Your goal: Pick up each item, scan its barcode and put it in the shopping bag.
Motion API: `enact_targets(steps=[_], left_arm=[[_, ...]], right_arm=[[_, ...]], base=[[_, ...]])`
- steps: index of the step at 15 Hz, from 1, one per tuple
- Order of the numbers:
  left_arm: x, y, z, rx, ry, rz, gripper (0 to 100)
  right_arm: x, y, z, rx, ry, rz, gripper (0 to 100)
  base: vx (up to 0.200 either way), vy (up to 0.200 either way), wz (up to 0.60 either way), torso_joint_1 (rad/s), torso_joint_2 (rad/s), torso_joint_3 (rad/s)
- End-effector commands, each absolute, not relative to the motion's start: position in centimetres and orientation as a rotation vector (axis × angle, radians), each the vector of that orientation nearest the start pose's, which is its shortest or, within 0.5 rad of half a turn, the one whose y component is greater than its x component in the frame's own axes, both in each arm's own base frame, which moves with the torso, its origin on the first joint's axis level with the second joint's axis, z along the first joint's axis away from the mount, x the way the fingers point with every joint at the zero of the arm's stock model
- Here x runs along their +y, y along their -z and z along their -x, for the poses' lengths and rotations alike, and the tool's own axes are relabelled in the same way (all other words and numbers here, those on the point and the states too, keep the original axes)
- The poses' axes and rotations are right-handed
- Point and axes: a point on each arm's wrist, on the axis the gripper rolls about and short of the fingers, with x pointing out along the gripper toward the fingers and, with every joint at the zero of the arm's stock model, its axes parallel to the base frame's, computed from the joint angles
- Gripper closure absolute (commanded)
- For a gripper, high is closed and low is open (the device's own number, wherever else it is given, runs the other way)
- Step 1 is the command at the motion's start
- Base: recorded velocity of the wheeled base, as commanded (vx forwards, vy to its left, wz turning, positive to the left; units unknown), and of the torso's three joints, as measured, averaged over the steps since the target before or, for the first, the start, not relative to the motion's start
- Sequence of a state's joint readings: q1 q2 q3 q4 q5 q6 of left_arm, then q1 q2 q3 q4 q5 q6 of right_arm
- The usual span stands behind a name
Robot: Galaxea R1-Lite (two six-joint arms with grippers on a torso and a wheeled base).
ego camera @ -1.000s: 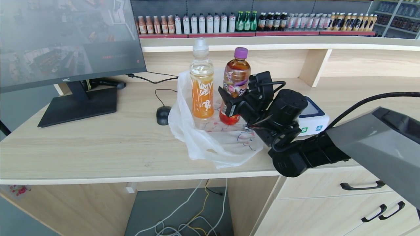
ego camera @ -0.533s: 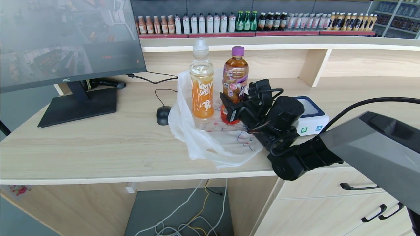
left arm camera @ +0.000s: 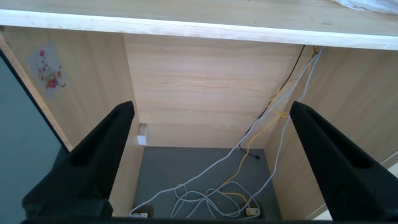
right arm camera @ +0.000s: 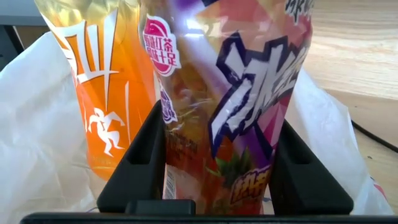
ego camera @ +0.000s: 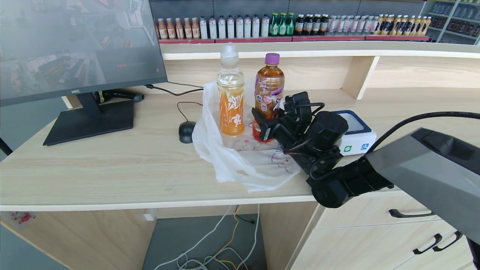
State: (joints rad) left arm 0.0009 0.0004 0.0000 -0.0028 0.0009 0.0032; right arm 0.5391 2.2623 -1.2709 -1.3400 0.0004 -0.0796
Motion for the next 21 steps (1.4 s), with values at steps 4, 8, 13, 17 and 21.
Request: enact_targets(steps=[4, 8, 13, 17, 21], left_arm=[[0.0, -7.6, 2.3, -0.003, -0.003, -0.003, 0], [0.0, -7.6, 2.3, -0.003, -0.003, -0.003, 0], [0.0, -7.6, 2.3, -0.003, -0.003, -0.003, 0], [0.0, -7.6, 2.3, -0.003, -0.002, -0.003, 0], [0.0, -7.6, 2.3, -0.003, -0.003, -0.003, 0]], right_arm=[[22.8, -17.2, -37.8, -0.408, -0.525, -0.032, 0], [22.3, -18.7, -36.3, -0.452, -0.529, -0.046, 0], [20.8, -21.6, -31.5, -0.455, -0.558, -0.051, 0], [17.0, -22.9, -25.7, -0.456, -0.559, -0.053, 0], [12.3, -20.6, -18.7, -0.402, -0.559, -0.038, 0]], base=[[0.0, 0.0, 0.0, 0.0, 0.0, 0.0], [0.0, 0.0, 0.0, 0.0, 0.0, 0.0], [0.0, 0.0, 0.0, 0.0, 0.0, 0.0], [0.0, 0.0, 0.0, 0.0, 0.0, 0.0], [0.0, 0.0, 0.0, 0.0, 0.0, 0.0]])
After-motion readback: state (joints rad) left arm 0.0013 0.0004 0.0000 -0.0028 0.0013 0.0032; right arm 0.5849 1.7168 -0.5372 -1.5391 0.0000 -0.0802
